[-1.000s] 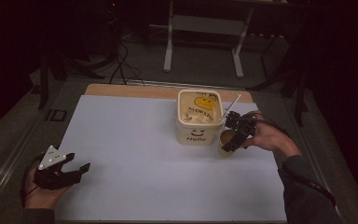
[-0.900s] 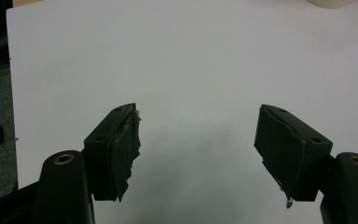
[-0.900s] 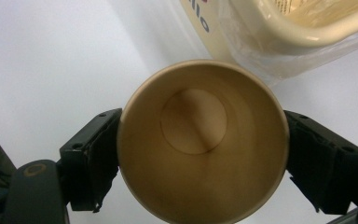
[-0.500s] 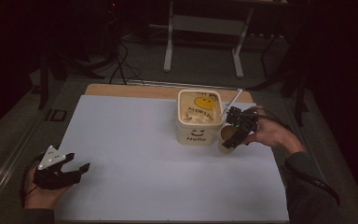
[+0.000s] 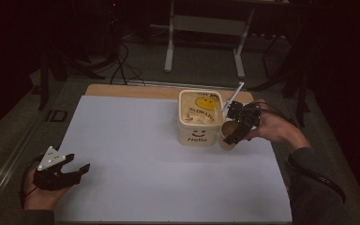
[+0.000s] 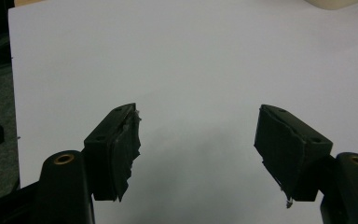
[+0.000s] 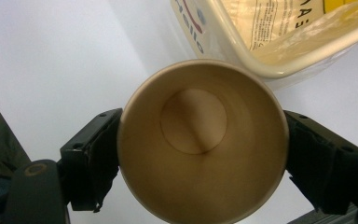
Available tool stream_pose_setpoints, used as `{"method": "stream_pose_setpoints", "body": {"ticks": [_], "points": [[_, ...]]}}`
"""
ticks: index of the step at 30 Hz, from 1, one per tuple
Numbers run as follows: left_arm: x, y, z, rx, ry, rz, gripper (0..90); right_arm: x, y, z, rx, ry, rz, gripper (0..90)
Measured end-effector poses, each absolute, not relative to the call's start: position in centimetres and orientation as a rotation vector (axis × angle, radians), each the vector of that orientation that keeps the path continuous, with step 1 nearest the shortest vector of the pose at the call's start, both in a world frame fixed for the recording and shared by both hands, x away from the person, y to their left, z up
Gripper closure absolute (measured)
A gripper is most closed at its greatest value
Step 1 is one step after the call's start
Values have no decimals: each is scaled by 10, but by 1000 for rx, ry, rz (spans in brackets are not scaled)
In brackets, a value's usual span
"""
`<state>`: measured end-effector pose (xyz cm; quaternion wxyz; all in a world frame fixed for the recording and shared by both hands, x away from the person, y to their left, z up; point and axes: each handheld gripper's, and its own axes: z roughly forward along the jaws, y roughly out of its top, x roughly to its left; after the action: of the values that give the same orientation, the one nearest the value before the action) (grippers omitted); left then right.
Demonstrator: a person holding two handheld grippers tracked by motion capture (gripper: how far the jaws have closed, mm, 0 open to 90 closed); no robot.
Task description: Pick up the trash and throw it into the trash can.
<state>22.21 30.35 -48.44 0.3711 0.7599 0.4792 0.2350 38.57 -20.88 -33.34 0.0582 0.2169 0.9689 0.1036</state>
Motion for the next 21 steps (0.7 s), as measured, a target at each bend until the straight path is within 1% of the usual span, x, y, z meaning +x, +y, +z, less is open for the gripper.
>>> {"method": "stream_pose_setpoints", "body": {"ticks": [21], "points": [[222, 304, -484, 1947, 1227, 603, 306, 390, -203, -304, 630, 2921, 312, 168]]}}
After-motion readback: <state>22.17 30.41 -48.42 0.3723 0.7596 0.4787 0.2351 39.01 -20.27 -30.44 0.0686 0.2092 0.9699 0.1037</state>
